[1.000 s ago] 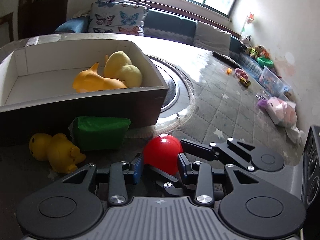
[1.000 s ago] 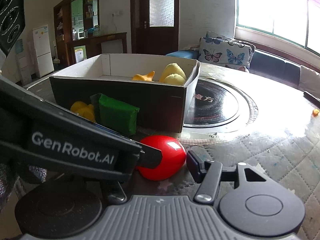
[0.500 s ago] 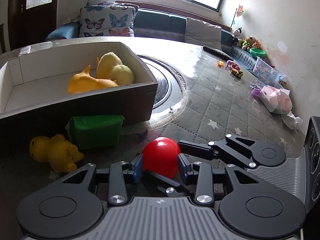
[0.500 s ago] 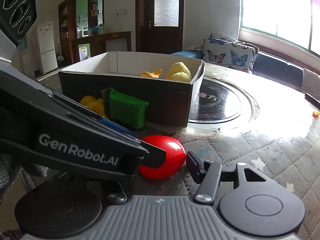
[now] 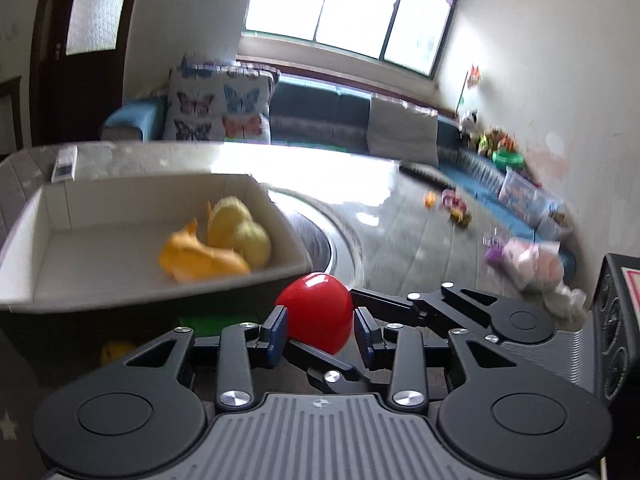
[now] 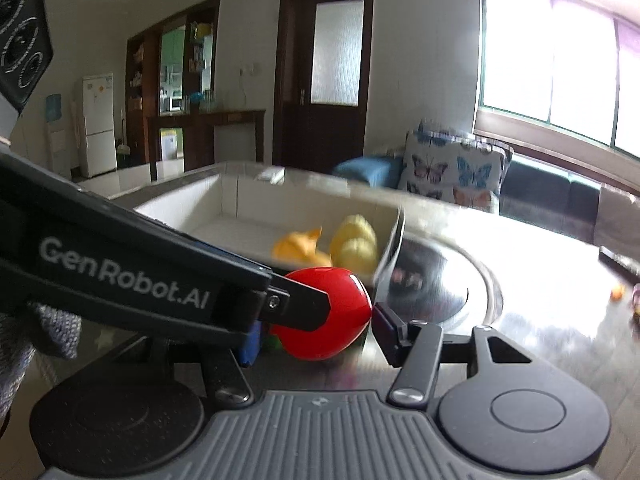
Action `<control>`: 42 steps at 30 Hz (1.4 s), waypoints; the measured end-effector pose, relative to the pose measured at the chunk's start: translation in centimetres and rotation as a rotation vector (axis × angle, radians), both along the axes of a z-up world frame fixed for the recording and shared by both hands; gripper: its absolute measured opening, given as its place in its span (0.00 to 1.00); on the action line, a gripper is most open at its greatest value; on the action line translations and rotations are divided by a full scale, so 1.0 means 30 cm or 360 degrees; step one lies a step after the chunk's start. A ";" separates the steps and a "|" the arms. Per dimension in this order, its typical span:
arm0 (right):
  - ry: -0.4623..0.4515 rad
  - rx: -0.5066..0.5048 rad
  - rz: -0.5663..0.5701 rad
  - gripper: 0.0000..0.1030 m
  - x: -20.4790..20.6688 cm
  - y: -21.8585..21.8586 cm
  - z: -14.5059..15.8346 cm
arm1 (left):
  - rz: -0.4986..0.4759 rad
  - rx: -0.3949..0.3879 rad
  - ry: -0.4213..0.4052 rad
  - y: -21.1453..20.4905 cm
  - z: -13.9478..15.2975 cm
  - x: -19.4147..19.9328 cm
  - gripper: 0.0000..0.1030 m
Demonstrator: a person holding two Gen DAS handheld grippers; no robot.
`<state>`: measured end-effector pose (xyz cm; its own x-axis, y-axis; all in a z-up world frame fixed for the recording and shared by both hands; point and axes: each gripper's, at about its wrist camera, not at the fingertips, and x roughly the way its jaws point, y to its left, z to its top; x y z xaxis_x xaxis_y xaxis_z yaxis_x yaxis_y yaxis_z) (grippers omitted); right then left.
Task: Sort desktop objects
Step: 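Lift the red ball with both grippers and carry it over the box, then lower the red ball into the box and open both grippers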
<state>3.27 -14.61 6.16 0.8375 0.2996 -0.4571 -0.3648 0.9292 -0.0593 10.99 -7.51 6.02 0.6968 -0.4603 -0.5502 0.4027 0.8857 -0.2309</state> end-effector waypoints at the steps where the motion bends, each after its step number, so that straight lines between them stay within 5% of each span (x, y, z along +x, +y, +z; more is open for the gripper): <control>1: -0.0014 -0.0003 0.0004 0.55 0.019 0.005 0.010 | 0.0017 -0.0004 -0.0018 0.004 0.007 0.014 0.37; 12: -0.0036 0.0023 0.0089 0.55 0.219 0.095 0.044 | 0.0185 -0.0070 -0.0073 0.104 0.036 0.189 0.37; 24: 0.0057 -0.0047 0.0229 0.54 0.397 0.247 -0.001 | 0.0362 -0.0209 0.0122 0.281 -0.048 0.338 0.37; 42: 0.0100 -0.0142 0.0267 0.57 0.416 0.312 -0.065 | 0.0399 -0.0408 0.0322 0.367 -0.125 0.392 0.38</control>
